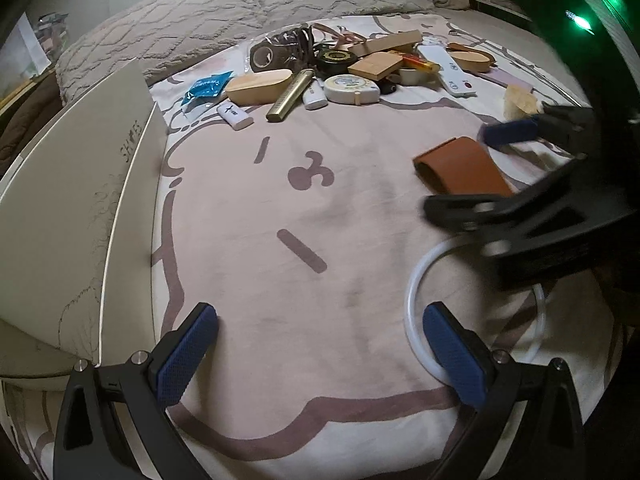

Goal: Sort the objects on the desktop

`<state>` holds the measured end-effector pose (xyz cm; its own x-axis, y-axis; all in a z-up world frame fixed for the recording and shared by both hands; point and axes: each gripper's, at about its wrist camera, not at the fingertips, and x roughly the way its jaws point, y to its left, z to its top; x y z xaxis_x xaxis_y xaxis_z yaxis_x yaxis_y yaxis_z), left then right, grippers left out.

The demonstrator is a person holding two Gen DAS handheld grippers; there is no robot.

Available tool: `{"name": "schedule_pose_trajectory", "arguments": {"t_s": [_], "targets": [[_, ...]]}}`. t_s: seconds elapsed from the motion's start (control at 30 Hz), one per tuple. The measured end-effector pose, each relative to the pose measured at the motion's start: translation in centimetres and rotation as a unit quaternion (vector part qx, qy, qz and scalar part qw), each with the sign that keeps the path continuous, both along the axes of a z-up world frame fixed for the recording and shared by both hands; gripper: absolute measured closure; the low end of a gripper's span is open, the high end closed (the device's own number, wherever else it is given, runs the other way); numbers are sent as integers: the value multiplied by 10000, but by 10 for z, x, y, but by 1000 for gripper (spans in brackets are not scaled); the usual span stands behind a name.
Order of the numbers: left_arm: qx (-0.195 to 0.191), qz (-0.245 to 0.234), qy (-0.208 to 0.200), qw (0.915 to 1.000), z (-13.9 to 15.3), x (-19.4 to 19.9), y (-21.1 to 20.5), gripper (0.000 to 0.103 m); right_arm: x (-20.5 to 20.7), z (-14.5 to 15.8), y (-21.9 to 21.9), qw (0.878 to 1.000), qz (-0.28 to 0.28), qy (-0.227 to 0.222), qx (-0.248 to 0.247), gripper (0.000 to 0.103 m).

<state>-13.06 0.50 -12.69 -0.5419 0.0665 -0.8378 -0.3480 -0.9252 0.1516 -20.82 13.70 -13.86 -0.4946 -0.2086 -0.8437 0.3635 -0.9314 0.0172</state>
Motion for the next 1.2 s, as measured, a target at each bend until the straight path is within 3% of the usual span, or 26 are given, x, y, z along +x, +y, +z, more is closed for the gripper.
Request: {"name": "schedule_pose_trajectory", "arguments": {"t_s": [0.27,0.47,0.77,0.83,0.93,1.0,1.2], "targets": [[51,180,85,9998,-1,-8,-3,0,25,2,30,9992,208,203,283,0],[121,439,267,9986,-1,-16,-4,0,22,-4,42,9998,104,160,-78,0],[-167,615,714,9954,1,-18,4,0,23,-5,37,9995,110,270,128,0],[-69,518,706,9961,5,-15,3,0,24,-5,36,9993,113,303,188,0],[567,-15,542,9969,15,-3,3,0,22,-7,41,9996,116,241,57,0],[746,-269,493,9956,18,2,7,0,22,-8,41,9996,111,241,6,0],[657,-778,295,9944,7,9,32,0,24,-9,39,9994,99,327,57,0]]}}
